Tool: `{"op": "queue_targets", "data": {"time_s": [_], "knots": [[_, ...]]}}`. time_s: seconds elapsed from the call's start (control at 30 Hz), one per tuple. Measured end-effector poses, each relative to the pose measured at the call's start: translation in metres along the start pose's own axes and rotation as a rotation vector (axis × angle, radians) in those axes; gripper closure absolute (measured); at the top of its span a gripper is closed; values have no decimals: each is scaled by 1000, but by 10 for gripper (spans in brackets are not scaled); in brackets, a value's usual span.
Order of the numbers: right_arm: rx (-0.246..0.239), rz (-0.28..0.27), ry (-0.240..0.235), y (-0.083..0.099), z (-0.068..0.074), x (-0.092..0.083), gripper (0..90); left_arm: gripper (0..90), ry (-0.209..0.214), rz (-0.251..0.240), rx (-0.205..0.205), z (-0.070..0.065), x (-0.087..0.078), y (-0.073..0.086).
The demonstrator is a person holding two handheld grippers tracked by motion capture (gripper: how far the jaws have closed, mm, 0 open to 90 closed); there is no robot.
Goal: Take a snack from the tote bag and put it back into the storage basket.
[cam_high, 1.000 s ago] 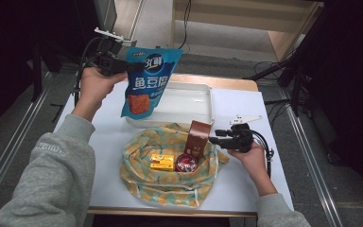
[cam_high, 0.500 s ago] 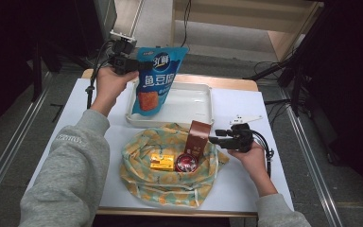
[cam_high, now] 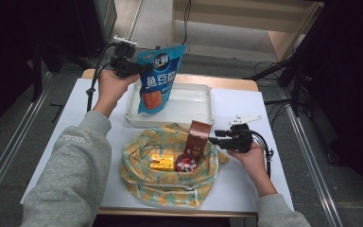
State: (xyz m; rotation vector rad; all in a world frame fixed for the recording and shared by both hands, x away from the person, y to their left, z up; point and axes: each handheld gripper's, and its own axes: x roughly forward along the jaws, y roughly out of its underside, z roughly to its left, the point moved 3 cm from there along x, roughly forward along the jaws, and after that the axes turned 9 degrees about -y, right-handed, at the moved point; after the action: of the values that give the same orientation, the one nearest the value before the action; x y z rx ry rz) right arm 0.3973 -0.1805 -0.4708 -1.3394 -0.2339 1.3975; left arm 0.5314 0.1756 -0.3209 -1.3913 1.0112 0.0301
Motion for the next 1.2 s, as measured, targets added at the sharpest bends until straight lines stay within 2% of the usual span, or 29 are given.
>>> {"op": "queue_targets", "data": {"time_s": [0.1,0.17,0.2,0.27,0.4,0.5,0.67,0.77,1.2], "knots": [[3,4,1,0,0,0,501,899,2,9,5,0,4,3],[1,6,-2,0,0,0,501,894,-10,34,17,0,8,6],[1,5,-1,0,0,0,501,891,-3,42,19,0,10,8],[-3,8,-1,1,0,1,501,890,1,31,22,-1,10,9],[0,12,0,1,0,1,501,861,-12,40,34,-3,9,9],[-2,10,-1,1,0,1,501,786,-9,59,36,-4,8,11],[-1,10,0,1,0,1,501,640,4,57,25,-3,5,13],[0,14,0,1,0,1,501,572,-5,74,30,-3,4,16],[-2,17,2,1,0,1,501,539,-14,100,40,-3,0,47]]}}
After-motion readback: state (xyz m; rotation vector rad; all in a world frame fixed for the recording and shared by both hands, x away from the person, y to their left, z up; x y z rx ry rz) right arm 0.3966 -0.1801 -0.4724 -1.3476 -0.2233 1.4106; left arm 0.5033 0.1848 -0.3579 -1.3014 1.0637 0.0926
